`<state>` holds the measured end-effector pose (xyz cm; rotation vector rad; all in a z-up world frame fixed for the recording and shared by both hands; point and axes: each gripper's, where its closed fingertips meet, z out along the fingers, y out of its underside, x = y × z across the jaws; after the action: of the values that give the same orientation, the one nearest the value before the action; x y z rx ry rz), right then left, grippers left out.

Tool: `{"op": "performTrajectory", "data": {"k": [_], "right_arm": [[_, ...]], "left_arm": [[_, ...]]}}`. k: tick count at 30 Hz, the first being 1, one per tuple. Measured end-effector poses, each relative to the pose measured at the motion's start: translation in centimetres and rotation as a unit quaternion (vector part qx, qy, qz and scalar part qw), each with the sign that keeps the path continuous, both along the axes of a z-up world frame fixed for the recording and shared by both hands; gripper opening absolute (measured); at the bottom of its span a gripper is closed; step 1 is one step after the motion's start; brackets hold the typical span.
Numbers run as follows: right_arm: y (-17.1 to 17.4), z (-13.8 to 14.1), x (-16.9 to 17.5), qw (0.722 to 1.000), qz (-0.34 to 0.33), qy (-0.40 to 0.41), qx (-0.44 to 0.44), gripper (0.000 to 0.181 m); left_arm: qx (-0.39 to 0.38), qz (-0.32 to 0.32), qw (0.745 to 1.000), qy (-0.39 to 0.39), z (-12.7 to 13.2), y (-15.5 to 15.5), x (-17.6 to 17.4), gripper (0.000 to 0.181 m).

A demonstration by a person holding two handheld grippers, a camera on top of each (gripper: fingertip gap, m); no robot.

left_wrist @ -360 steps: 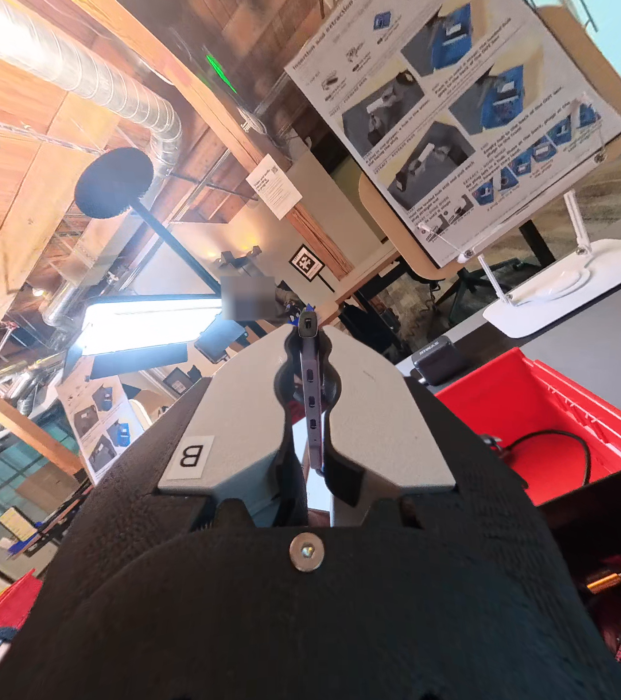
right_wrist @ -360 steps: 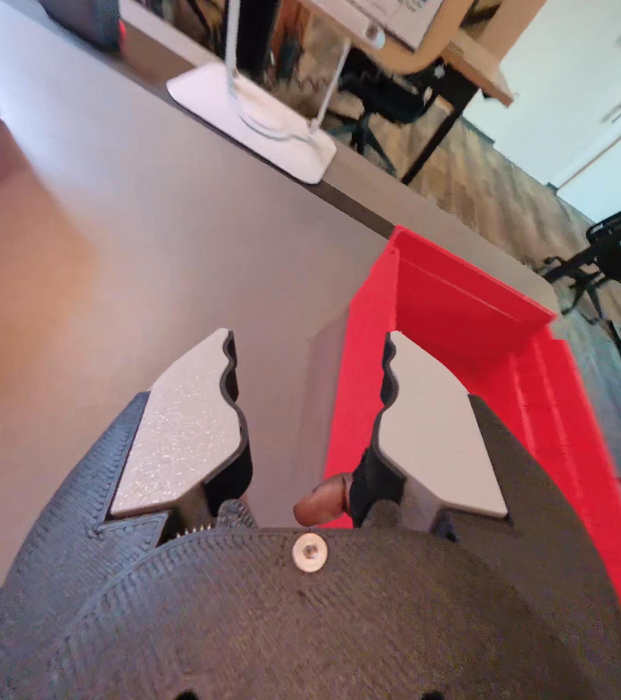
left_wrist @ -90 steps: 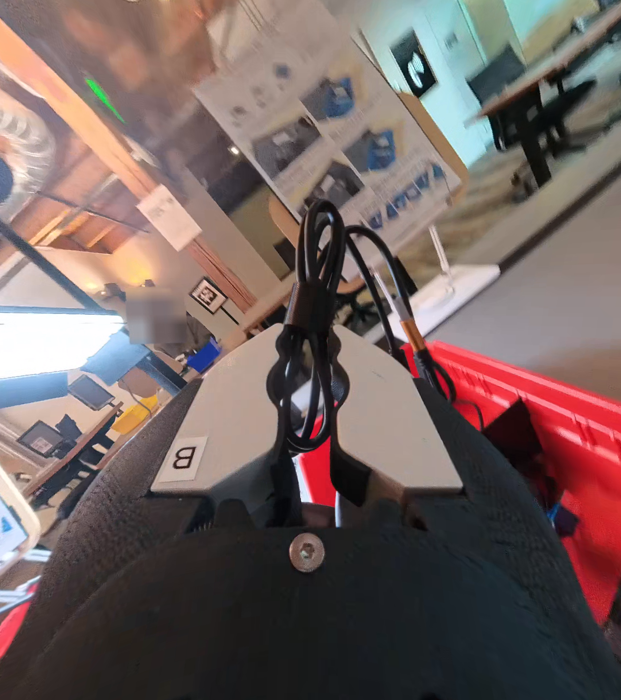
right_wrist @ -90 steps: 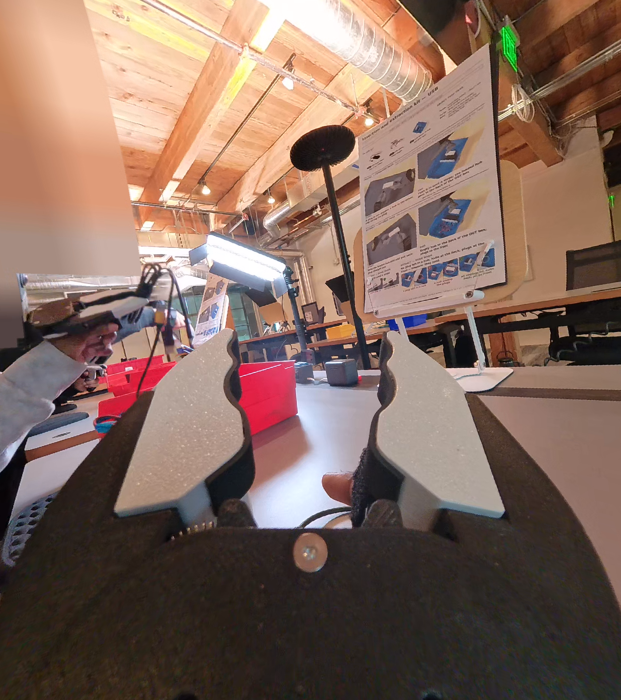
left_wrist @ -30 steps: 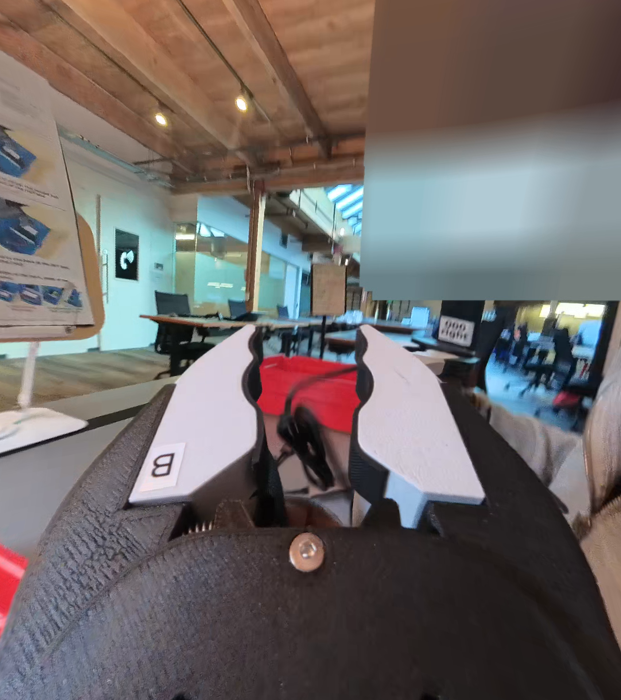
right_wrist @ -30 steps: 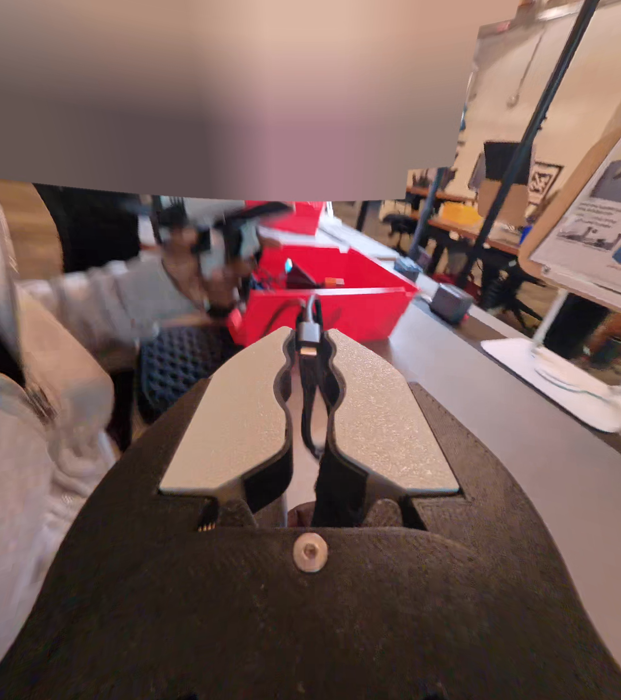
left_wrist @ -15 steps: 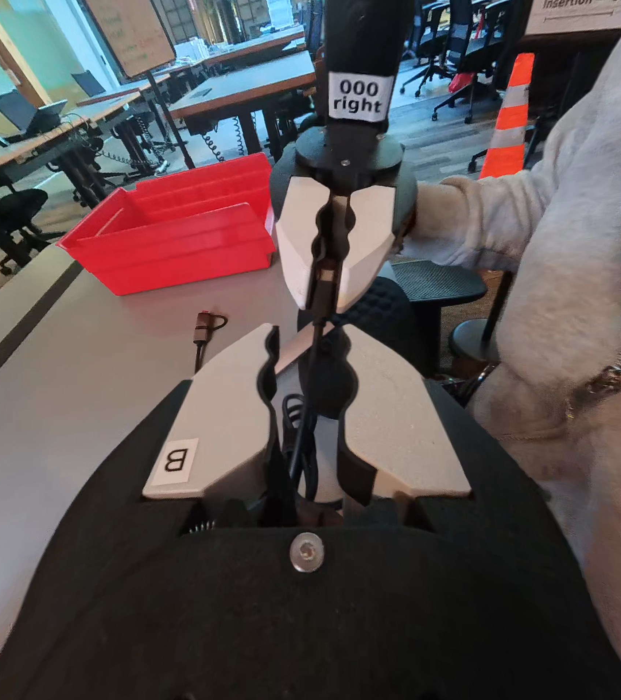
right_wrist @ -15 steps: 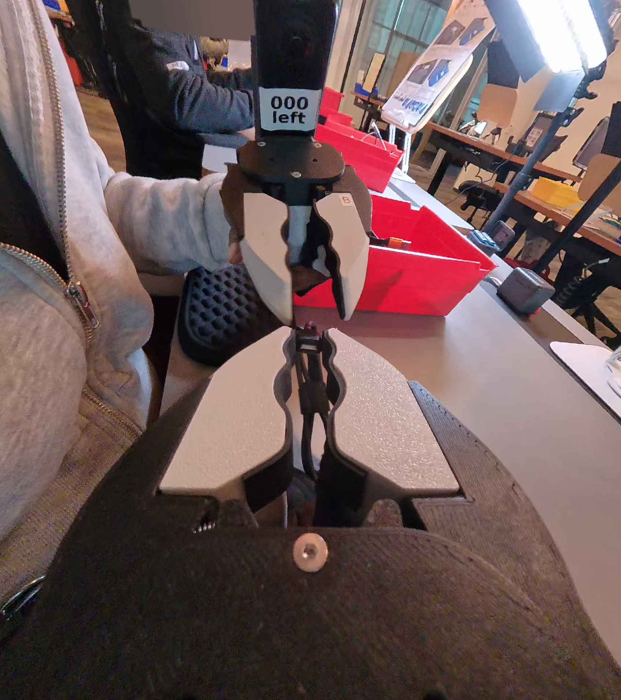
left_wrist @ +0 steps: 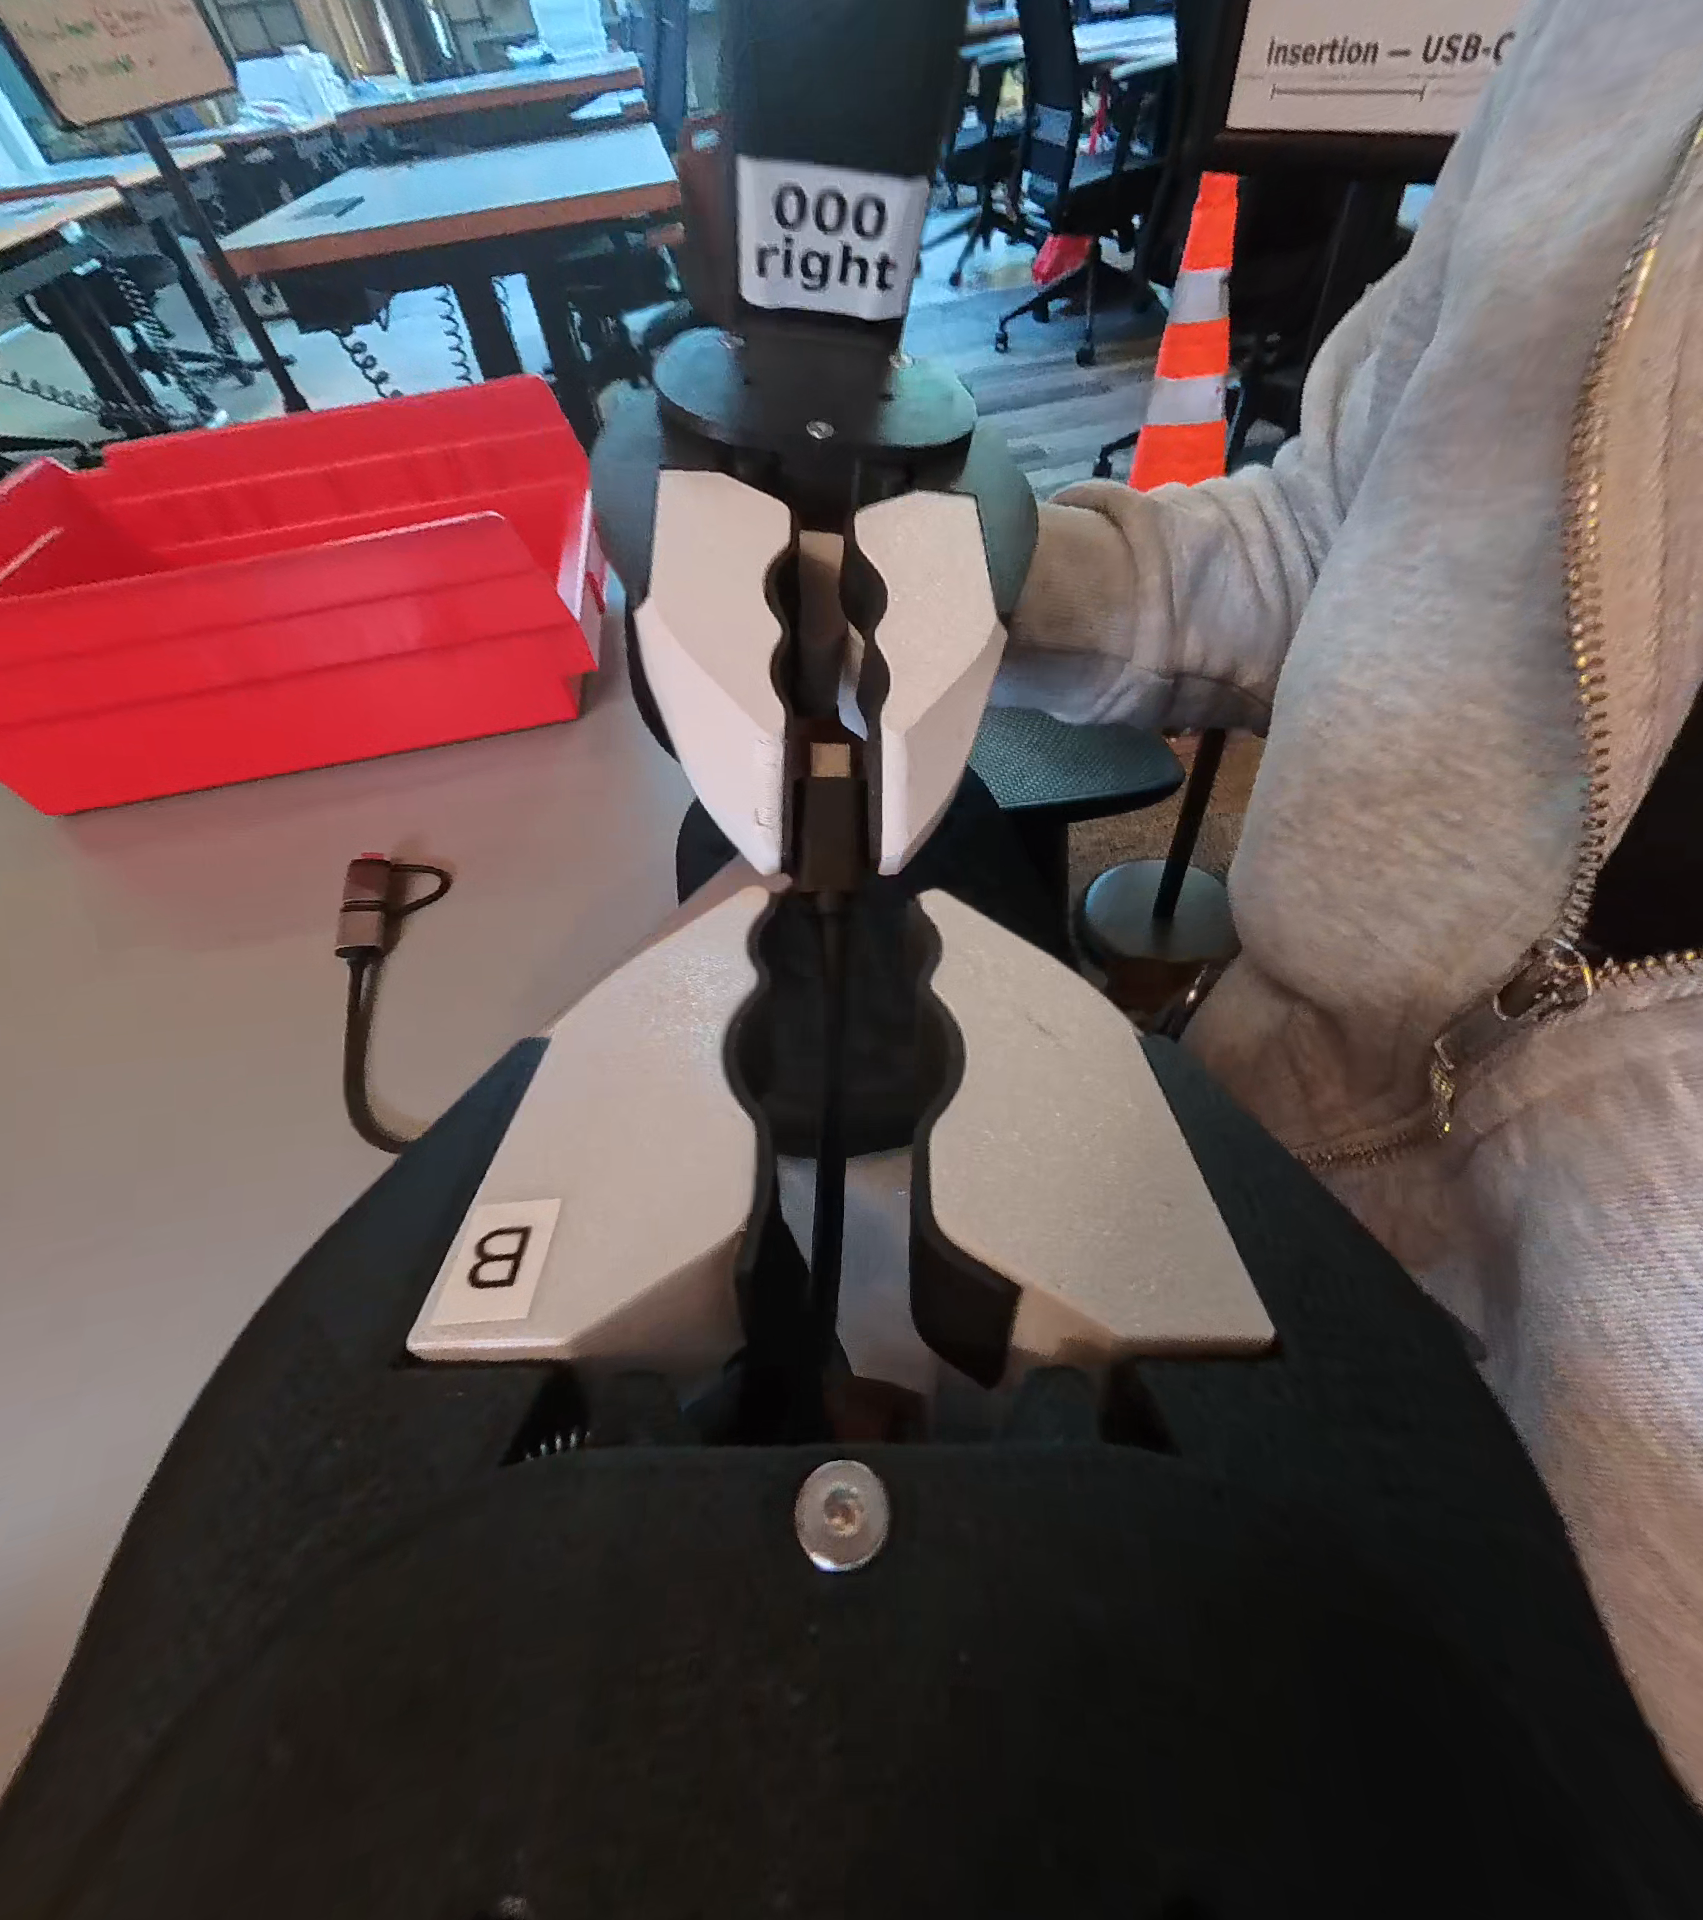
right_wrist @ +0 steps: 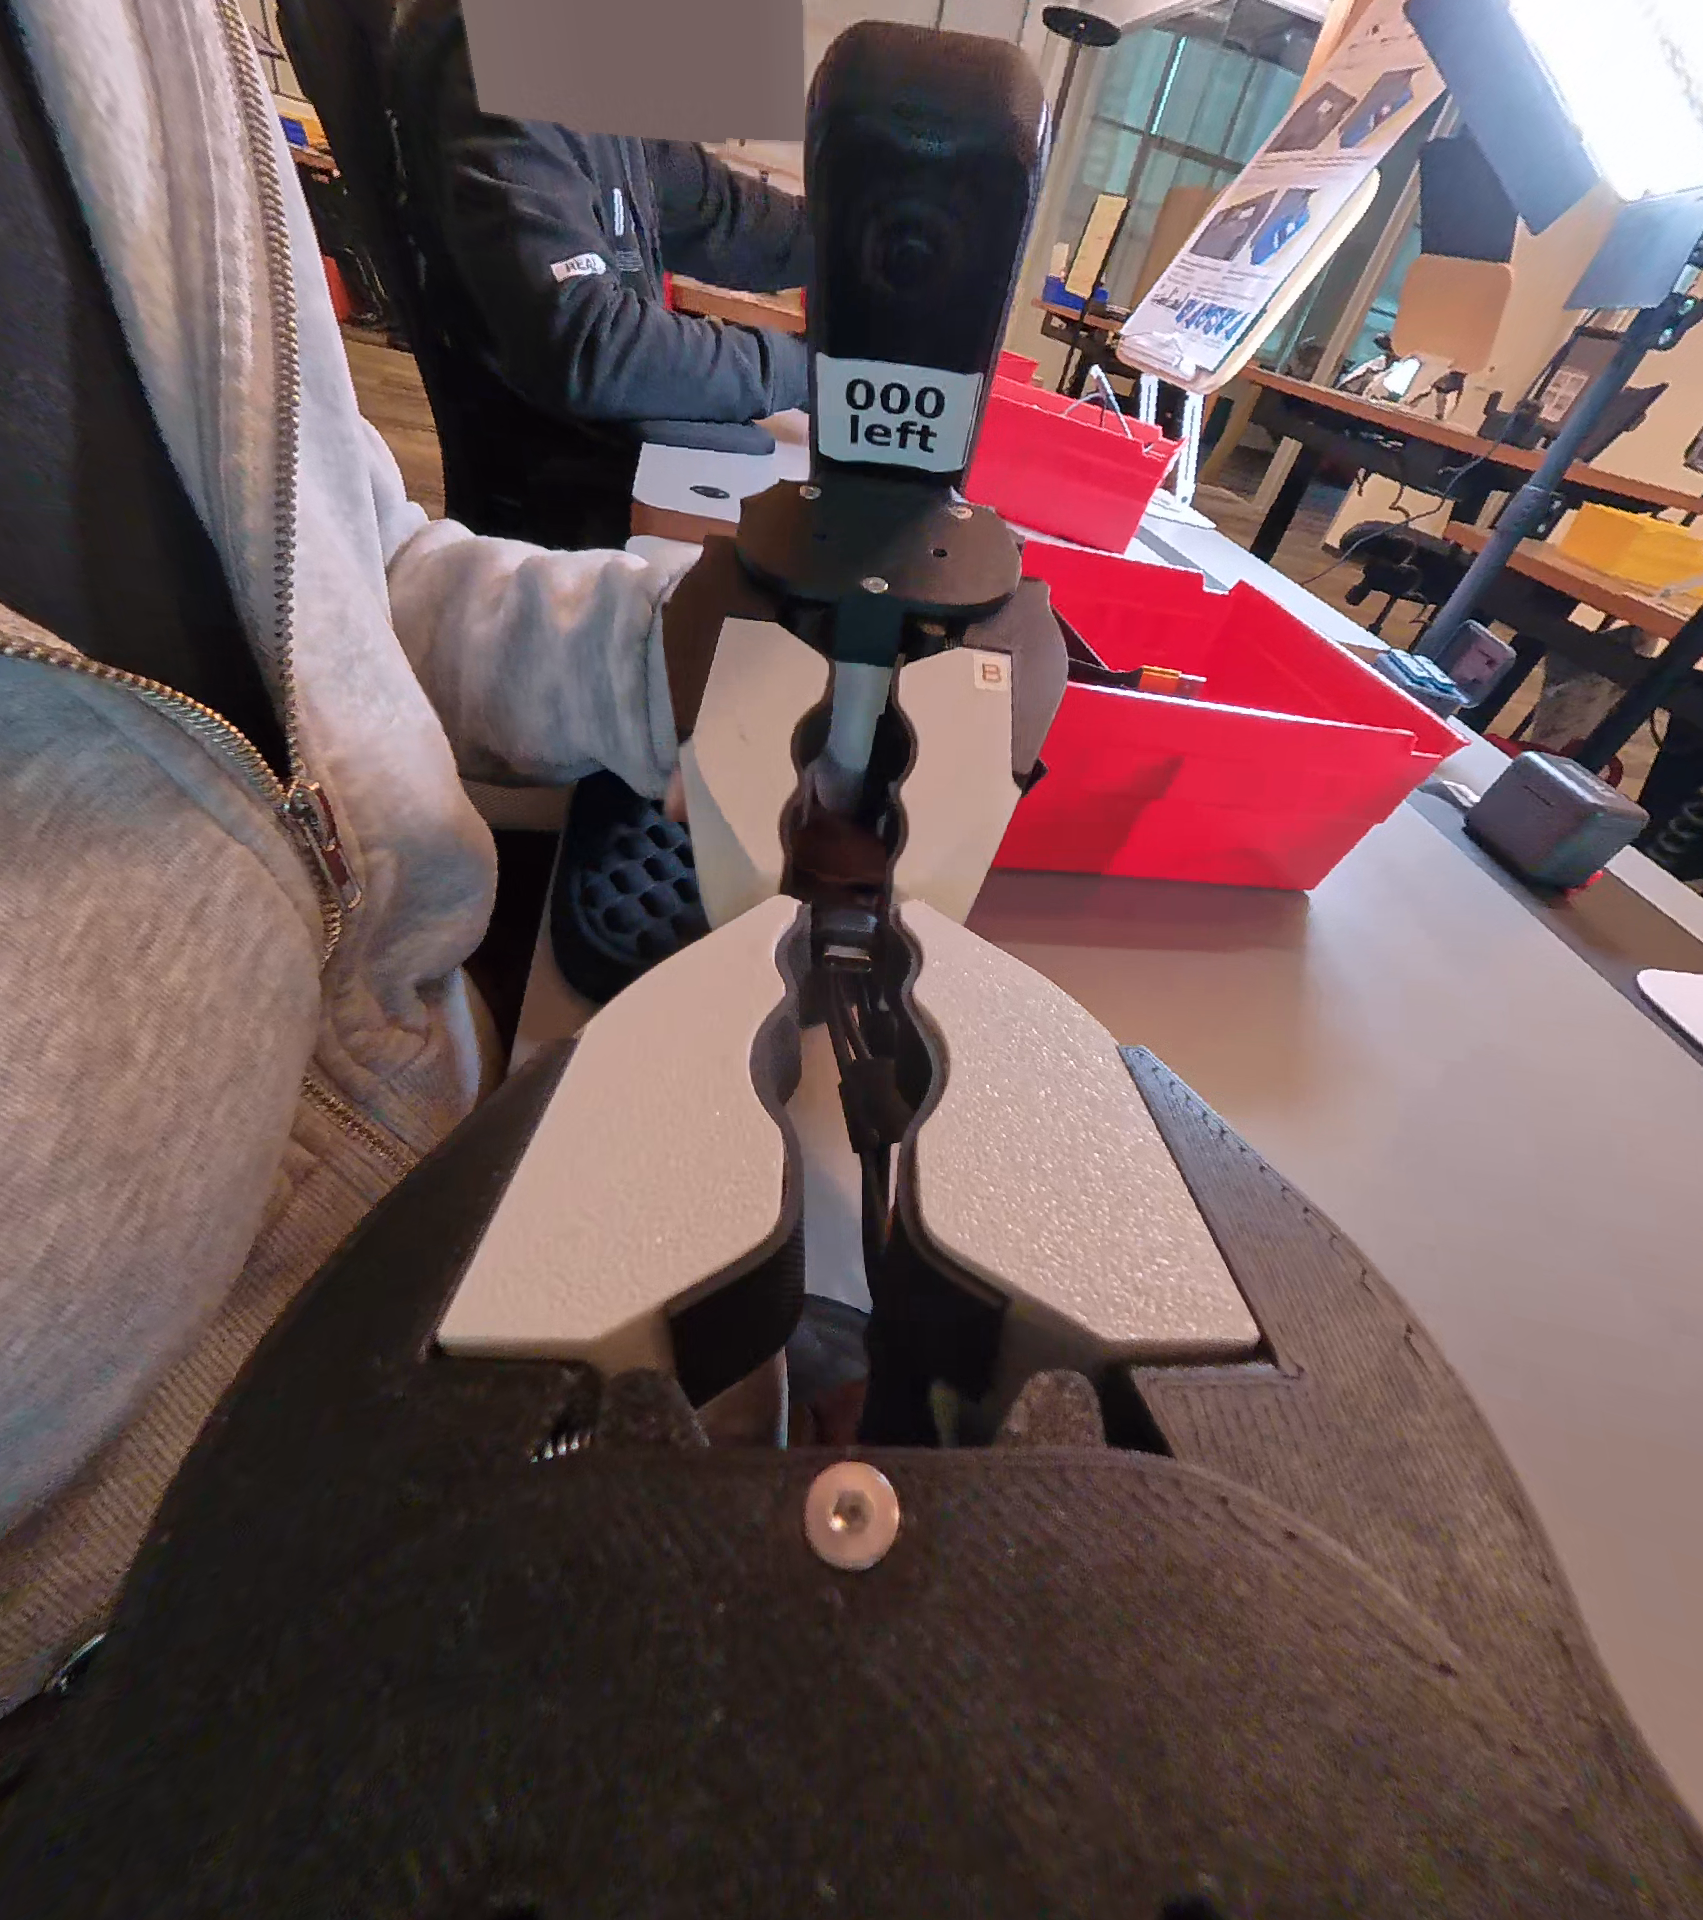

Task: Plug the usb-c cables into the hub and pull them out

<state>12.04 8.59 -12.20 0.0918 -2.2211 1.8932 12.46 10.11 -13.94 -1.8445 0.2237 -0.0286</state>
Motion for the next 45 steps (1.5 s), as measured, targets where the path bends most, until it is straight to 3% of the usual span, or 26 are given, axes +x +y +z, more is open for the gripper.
{"op": "performTrajectory", "data": {"k": [3,7,11,15,24,30,33,41,45], "right_arm": [[0.1,-0.2,0.0,1.000,0.001,-0.002,0.002,0.012],[0.1,-0.7,-0.7,1.000,-0.017,-0.019,0.010,0.013],[0.8,-1.4,-1.0,0.997,-0.021,-0.068,0.032,0.028],[1.0,-2.5,-1.3,0.996,-0.039,-0.060,0.061,0.013],[1.2,-3.7,-0.9,0.995,-0.016,-0.059,0.077,0.012],[1.3,-3.3,-0.8,0.996,-0.001,-0.074,0.046,0.012],[1.3,-3.4,-0.8,0.996,0.004,-0.083,0.036,0.012],[0.9,-3.3,-0.7,0.996,0.011,-0.088,0.026,0.012],[0.9,-3.1,-0.8,0.996,0.013,-0.093,0.014,0.012]], "left_arm": [[0.003,0.010,1.000,0.004,-0.3,0.1,-0.3,0.007],[-0.002,0.031,0.999,-0.011,-0.7,0.1,-0.8,0.007],[-0.028,0.067,0.997,0.007,-2.0,0.1,-1.7,0.006],[-0.035,0.071,0.997,0.002,-2.6,0.1,-1.7,0.006],[-0.045,0.060,0.997,-0.005,-3.8,0.2,-1.2,0.008],[-0.021,0.041,0.999,-0.013,-3.3,0.2,-0.7,0.016],[-0.010,0.038,0.999,-0.016,-3.0,0.3,-0.6,0.034],[0.002,0.045,0.999,-0.023,-2.7,0.4,-0.7,0.027],[0.010,0.050,0.998,-0.030,-2.5,0.4,-1.0,0.015]]}}
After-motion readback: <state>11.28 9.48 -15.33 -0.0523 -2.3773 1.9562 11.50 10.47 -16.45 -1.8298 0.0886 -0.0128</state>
